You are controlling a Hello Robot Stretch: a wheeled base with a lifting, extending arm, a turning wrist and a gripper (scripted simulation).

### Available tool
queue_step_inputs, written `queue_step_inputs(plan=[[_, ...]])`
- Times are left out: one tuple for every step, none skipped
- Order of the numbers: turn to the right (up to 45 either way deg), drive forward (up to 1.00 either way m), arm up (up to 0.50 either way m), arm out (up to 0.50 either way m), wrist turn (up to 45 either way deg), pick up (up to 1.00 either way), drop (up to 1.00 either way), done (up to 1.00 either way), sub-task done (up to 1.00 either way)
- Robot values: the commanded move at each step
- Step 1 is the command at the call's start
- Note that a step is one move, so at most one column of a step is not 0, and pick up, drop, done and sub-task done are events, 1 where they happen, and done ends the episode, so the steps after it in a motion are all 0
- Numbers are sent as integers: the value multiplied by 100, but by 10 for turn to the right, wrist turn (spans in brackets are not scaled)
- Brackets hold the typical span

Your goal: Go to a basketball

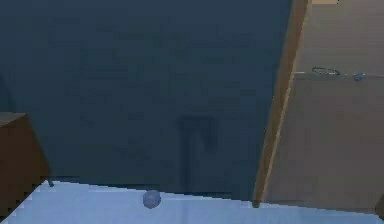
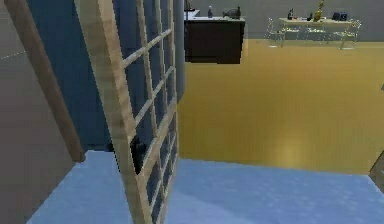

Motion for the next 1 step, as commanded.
queue_step_inputs(plan=[[300, 0, 0, 0, 0, 0, 0, 0, 0]])
